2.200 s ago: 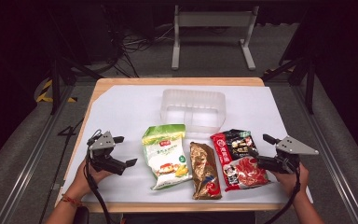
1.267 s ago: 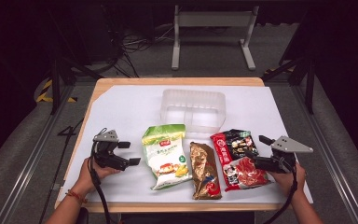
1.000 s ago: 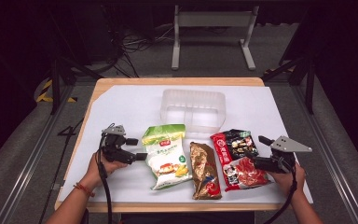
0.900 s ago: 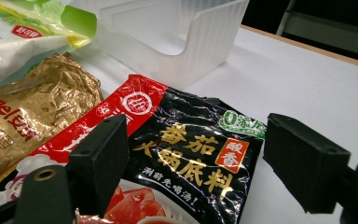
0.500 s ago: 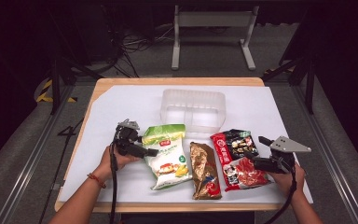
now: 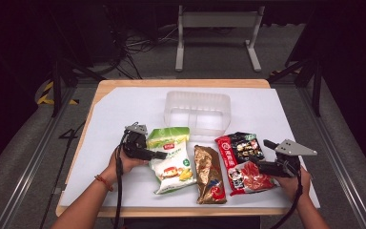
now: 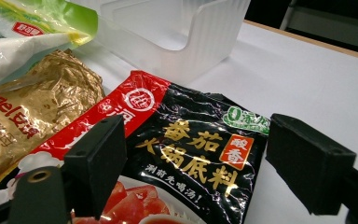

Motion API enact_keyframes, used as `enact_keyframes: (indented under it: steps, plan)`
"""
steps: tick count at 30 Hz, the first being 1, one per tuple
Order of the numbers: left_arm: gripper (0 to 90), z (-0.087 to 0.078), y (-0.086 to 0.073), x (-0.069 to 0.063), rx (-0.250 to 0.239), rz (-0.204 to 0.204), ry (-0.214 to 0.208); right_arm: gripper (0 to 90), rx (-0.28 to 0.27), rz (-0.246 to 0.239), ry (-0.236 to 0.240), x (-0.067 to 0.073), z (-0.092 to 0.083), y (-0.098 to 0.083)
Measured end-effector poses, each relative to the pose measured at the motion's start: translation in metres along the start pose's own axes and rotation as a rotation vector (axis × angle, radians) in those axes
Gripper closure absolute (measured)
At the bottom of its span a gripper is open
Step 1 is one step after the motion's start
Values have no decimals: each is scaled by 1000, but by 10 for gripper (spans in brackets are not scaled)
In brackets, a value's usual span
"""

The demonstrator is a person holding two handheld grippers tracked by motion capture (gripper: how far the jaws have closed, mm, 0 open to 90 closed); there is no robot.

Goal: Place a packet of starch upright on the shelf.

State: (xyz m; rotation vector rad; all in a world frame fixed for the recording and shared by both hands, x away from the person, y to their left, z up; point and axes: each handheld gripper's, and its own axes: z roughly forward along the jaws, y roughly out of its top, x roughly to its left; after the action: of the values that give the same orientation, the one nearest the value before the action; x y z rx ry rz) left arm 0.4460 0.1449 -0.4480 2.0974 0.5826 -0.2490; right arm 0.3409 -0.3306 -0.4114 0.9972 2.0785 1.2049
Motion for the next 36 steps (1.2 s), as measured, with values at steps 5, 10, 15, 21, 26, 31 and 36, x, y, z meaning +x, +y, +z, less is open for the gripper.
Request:
enact_keyframes:
  steps: [5, 10, 15, 21, 26, 31, 36]
  plan:
    - [816, -1, 2, -4, -10, 25, 8, 204, 7, 0, 0, 0, 1, 0]
    - [887, -3, 3, -12, -25, 16, 23, 203, 0, -1, 3, 0, 0, -1]
    - [893, -3, 0, -14, -49, -3, 35, 201, -2, -3, 9, 0, -1, -1]
    - [897, -6, 0, -23, -80, 31, 77, 198, 0, 1, 9, -1, 0, -1]
    - [898, -14, 0, -34, -138, 61, 94, 198, -3, -2, 4, -1, 0, -1]
    - [900, -22, 0, -41, -187, 74, 105, 197, -1, -1, 1, -2, 0, -1]
    - [900, -32, 3, -48, -246, 84, 105, 197, -2, 5, -13, -4, -1, -1]
